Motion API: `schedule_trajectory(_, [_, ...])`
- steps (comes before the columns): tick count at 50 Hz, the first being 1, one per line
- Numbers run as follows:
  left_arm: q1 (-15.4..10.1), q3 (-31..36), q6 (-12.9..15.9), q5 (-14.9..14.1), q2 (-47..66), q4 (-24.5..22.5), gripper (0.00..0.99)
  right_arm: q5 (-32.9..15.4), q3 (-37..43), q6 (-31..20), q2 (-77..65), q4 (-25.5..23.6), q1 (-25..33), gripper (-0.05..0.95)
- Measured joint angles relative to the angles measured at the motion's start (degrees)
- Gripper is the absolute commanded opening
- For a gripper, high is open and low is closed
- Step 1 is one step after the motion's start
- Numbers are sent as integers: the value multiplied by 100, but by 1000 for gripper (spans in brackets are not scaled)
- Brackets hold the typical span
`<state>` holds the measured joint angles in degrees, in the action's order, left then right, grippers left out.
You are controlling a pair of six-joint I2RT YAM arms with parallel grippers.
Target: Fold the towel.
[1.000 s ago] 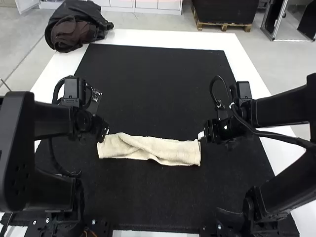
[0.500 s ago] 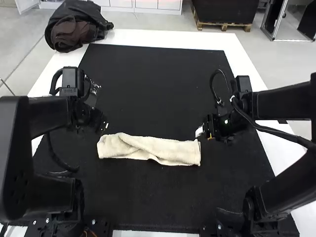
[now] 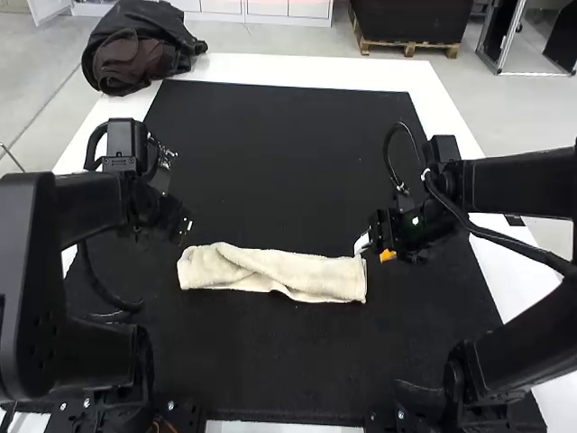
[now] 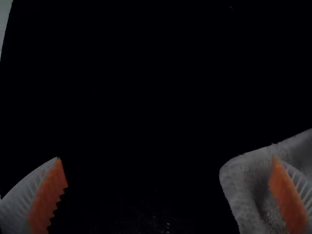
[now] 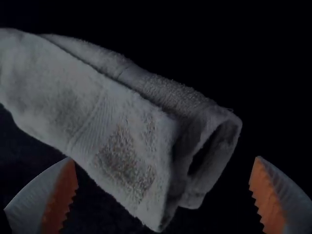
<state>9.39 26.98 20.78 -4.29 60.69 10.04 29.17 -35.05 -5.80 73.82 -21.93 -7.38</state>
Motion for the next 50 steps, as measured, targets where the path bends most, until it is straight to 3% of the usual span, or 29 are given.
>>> schedule_trajectory(26, [0, 129, -111, -2, 0, -90, 969, -214, 2, -199, 962, 579, -9, 859])
schedule_trajectory(50, [0, 129, -295, -2, 0, -160, 969, -260, 4, -144, 1305, 1106, -442, 857])
